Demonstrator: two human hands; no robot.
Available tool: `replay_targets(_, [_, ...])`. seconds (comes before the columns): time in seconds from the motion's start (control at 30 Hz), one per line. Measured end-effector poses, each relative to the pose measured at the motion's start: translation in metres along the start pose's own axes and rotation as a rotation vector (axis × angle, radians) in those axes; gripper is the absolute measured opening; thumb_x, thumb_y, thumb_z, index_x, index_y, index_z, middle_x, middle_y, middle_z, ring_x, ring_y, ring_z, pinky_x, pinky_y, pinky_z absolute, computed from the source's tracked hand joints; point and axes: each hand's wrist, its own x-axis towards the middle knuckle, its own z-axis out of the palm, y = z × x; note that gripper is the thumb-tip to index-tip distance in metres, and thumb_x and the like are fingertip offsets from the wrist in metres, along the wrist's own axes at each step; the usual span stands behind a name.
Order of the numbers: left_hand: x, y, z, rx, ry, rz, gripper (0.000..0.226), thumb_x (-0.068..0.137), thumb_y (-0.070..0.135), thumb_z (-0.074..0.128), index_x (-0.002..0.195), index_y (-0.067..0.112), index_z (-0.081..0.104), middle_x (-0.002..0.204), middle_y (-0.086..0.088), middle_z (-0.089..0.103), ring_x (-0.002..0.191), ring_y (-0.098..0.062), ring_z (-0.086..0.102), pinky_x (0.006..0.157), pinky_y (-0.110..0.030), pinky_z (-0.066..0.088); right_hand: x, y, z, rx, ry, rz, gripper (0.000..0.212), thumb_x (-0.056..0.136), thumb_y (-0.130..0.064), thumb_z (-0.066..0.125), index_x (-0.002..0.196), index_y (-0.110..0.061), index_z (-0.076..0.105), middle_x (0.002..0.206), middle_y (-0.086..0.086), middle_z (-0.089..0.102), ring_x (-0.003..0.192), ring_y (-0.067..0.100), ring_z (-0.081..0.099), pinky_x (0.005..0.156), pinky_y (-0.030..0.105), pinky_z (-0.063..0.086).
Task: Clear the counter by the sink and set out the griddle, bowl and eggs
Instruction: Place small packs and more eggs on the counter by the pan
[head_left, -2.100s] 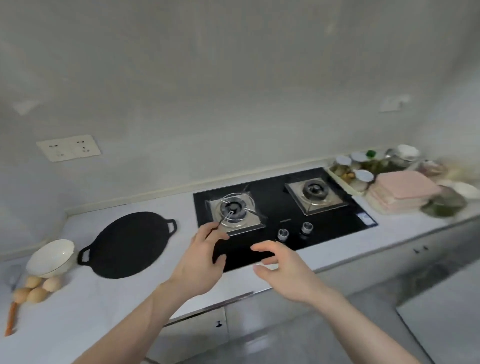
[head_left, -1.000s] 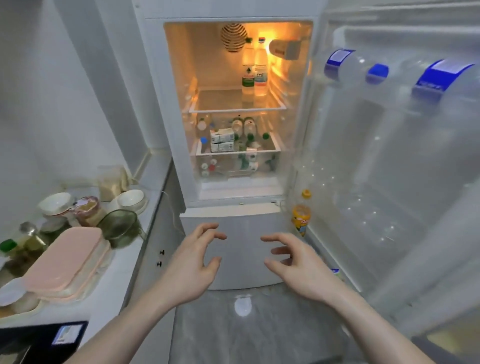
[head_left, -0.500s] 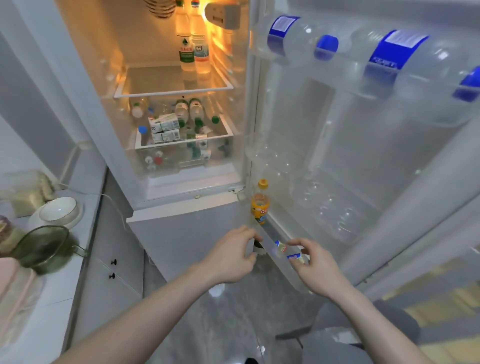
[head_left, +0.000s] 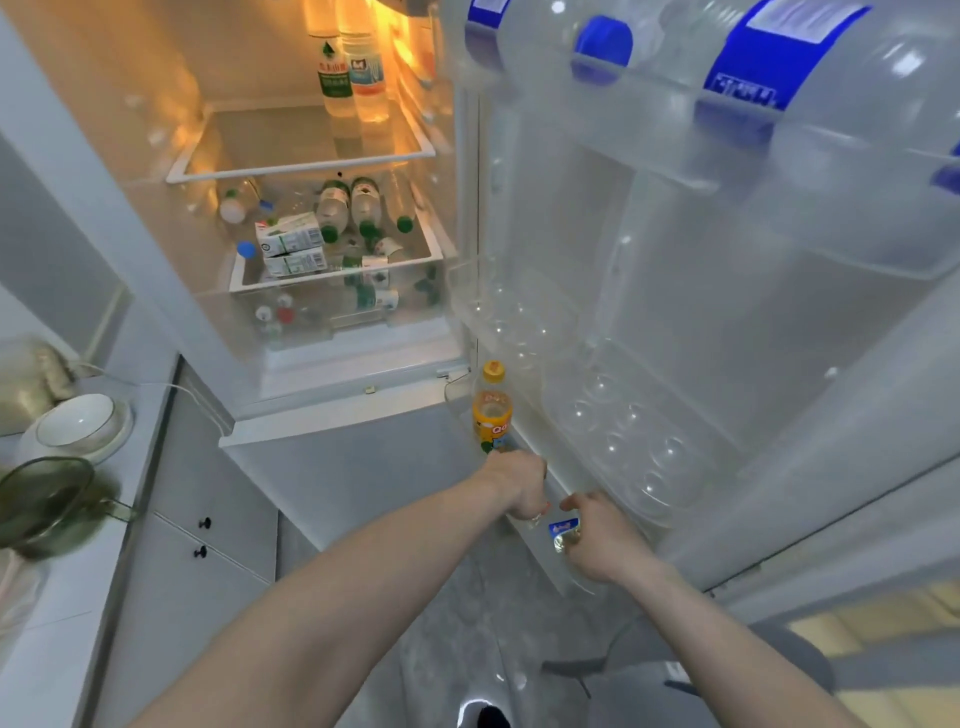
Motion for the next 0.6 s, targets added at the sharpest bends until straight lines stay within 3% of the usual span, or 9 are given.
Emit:
replay_targets(0.23, [0.032,0.011,0.020,0.150,-0.079,-0.106,0.032,0.092,0.038,0.062,0.118,0.020,0.060,0.120,-0.004,0.066,0.111,-0.025,0.065,0.076,-0.032,0.041,0.015,0.010,0.009,-0.199,-0.053,-0.053,0.053,0.071,-0.021,0.056,0.123,-0.033,0.055,0.120,-0.007,0.053,0.111,0.023,0.061,0.093,0.038,0.054])
replay_targets(0.43, [0.041,0.016,0.023,0.169,-0.076,-0.138,0.037,0.092,0.043,0.066,0.121,0.020,0.060,0.106,0.000,0.059,0.094,-0.022,0.058,0.073,-0.030,0.043,0.024,0.017,0.016,-0.242,0.002,-0.080,0.040,0.082,-0.019,0.060,0.122,-0.025,0.057,0.119,-0.004,0.052,0.103,0.024,0.063,0.082,0.034,0.055])
replay_targets(0.6, [0.046,0.018,0.027,0.106,-0.018,-0.131,0.034,0.096,0.039,0.062,0.122,0.018,0.062,0.119,-0.001,0.064,0.111,-0.023,0.065,0.074,-0.030,0.044,0.025,0.021,0.016,-0.262,0.034,-0.087,0.029,0.087,-0.020,0.059,0.116,-0.023,0.058,0.116,-0.003,0.052,0.098,0.024,0.063,0.072,0.032,0.048])
